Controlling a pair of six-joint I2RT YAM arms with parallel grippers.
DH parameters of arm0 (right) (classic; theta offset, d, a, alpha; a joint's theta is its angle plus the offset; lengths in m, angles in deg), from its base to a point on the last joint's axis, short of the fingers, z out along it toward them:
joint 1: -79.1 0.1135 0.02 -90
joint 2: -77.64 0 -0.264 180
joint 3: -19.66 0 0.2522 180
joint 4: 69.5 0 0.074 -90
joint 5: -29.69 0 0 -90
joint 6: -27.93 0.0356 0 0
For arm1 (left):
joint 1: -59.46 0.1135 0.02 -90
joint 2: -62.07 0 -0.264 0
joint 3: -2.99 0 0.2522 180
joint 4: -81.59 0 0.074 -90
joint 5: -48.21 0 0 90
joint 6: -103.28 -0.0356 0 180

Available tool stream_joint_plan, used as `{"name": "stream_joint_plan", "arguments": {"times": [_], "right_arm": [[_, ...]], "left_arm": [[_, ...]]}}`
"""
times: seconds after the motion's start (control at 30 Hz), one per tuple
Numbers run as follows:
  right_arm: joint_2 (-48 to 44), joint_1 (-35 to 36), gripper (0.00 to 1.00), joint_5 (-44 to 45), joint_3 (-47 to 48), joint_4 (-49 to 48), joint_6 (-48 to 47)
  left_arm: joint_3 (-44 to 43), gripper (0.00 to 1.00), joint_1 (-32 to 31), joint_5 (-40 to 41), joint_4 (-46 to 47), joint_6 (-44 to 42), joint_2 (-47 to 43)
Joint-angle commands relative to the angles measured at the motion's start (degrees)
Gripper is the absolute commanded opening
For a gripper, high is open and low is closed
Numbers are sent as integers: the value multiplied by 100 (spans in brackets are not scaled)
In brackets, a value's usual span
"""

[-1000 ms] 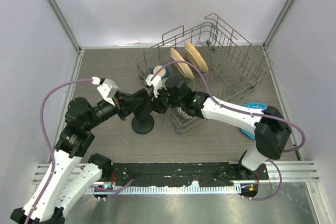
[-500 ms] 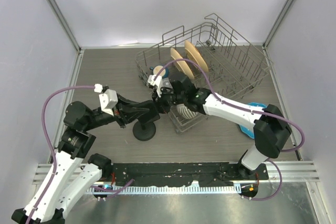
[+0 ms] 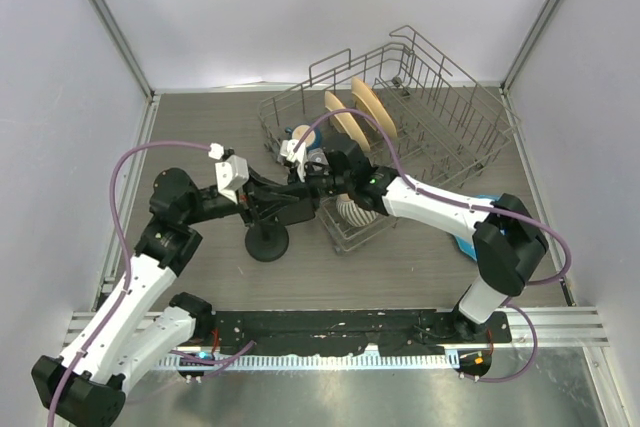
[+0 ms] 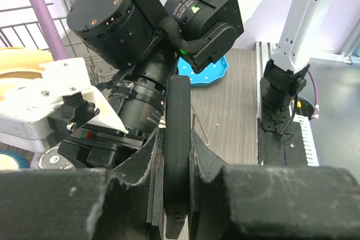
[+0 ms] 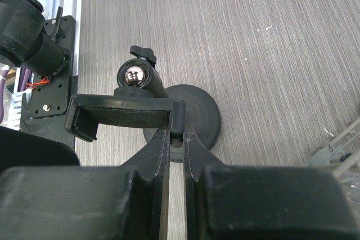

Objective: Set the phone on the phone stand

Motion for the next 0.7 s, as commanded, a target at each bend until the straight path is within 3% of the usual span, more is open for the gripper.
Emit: {"name": "stream_joint_plan", "arguments": {"times": [0.0, 0.2, 0.37, 0.67], "right_arm": [[-70, -39, 1, -592, 99, -1109, 155], [88, -145, 1, -1093, 177, -1040, 181], [71, -189, 1, -1138, 178, -916, 119], [-61, -206, 1, -814, 64, -1109, 155]], "left_arm": [[175, 0, 6, -114, 1000, -296, 38], [414, 0, -3, -97, 729, -709, -15], [387, 0, -3, 43, 158, -1200, -67], [378, 0, -3, 175, -203, -1298, -85]]}}
